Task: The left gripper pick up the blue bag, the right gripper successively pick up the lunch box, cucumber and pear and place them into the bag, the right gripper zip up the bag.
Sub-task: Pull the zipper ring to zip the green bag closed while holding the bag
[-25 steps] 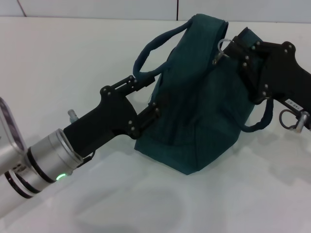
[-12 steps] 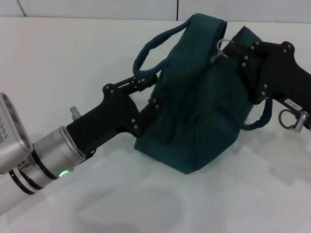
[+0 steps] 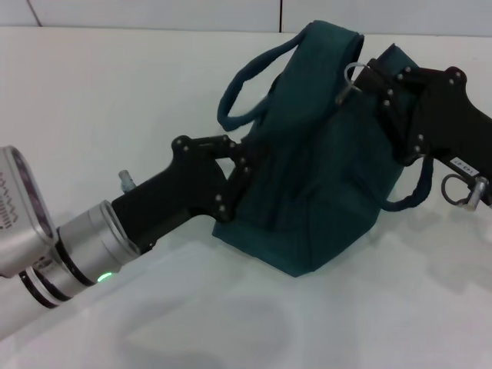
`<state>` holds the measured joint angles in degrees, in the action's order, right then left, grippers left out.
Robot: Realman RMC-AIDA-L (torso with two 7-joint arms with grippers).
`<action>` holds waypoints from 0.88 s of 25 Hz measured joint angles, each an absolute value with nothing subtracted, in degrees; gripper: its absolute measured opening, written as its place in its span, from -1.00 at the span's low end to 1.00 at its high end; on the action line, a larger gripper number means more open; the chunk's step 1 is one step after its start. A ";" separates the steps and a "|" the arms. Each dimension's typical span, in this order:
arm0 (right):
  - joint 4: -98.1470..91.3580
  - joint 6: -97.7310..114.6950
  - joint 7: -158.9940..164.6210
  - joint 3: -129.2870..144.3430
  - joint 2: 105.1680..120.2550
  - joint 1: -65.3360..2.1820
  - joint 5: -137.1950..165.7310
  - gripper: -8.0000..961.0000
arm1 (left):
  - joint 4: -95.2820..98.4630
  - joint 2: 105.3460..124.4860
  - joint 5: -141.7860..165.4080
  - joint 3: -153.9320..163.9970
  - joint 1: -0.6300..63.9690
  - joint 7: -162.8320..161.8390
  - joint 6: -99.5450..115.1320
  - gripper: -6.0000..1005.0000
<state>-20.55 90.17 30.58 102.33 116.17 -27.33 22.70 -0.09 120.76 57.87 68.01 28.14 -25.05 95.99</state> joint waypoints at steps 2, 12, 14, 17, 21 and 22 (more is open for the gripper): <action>-20.55 90.17 30.58 102.82 116.18 -27.35 22.69 -0.95 | 0.34 120.73 59.78 68.02 28.25 -24.73 96.11 -0.81; -20.58 90.18 30.99 102.75 116.19 -27.15 22.32 -0.95 | 0.44 120.55 61.45 68.03 25.95 -17.49 99.70 -0.90; -20.42 90.17 31.01 102.62 116.18 -27.02 21.74 -0.95 | 0.45 120.49 61.53 68.02 25.80 -17.00 99.70 -0.90; -20.16 89.89 31.41 102.59 116.19 -26.94 20.14 -0.95 | 0.46 120.30 62.84 68.05 25.69 -16.38 99.66 -0.90; -20.03 89.13 32.91 102.52 116.18 -26.87 19.43 -0.95 | 0.46 120.13 65.22 68.11 25.53 -14.51 99.41 -0.90; -20.01 89.10 32.92 102.52 116.17 -26.84 19.38 -0.95 | 0.46 120.09 65.64 68.11 25.47 -14.12 99.39 -0.90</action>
<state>-20.01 89.10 32.92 102.52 116.17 -26.84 19.38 0.46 120.09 65.64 68.11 25.47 -14.12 99.39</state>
